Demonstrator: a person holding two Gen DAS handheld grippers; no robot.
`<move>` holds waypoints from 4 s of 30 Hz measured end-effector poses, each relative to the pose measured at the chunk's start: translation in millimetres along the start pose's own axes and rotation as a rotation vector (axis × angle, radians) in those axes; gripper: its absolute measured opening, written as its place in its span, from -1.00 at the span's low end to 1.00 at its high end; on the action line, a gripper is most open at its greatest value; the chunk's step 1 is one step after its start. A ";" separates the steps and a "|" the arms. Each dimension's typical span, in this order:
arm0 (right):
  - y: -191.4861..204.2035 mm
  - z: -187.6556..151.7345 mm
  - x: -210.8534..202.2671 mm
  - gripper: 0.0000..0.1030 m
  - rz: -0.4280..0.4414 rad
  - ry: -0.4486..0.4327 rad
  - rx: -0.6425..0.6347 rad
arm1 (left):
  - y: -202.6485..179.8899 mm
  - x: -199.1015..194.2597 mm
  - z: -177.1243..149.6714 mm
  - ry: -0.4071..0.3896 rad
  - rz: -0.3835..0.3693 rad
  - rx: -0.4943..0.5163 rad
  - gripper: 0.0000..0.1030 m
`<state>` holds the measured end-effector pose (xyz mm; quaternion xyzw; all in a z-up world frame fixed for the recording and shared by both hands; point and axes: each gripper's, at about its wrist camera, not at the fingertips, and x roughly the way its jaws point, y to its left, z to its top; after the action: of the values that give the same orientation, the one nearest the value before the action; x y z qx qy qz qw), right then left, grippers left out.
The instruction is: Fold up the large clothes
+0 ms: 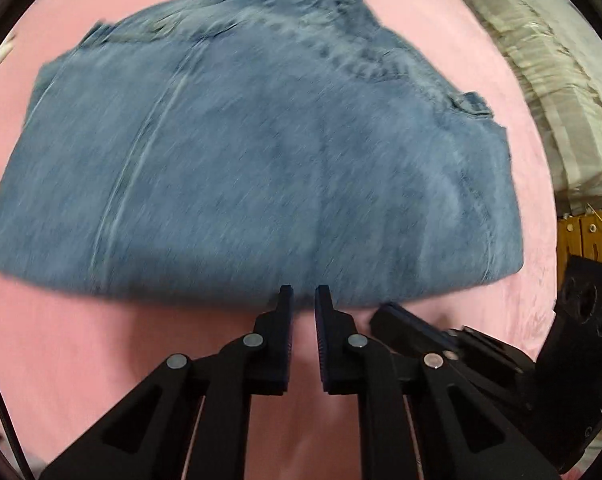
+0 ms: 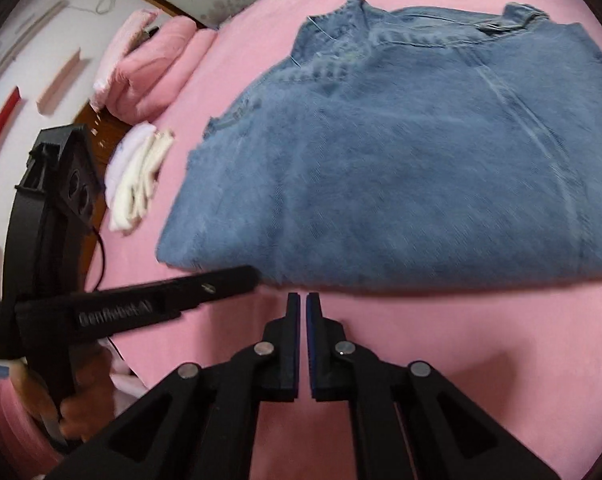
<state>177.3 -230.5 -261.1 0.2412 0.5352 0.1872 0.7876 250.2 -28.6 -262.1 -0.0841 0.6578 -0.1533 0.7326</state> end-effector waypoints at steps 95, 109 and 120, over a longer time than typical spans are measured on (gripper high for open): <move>-52.3 60.8 -34.9 -1.00 -0.321 -0.274 0.329 | 66.3 19.7 82.3 -0.020 0.096 -0.201 -0.59; -75.2 25.3 -19.9 -1.00 -0.265 0.002 0.358 | 94.0 11.6 30.5 0.067 0.466 -0.120 -0.64; -150.9 21.8 -71.6 -1.00 -0.447 -0.055 0.662 | 145.8 20.8 -3.5 0.133 0.534 -0.286 -0.67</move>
<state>177.6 -396.7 -288.1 0.3643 0.5848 -0.1779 0.7026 265.2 101.6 -329.4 -0.0003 0.7180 0.1333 0.6832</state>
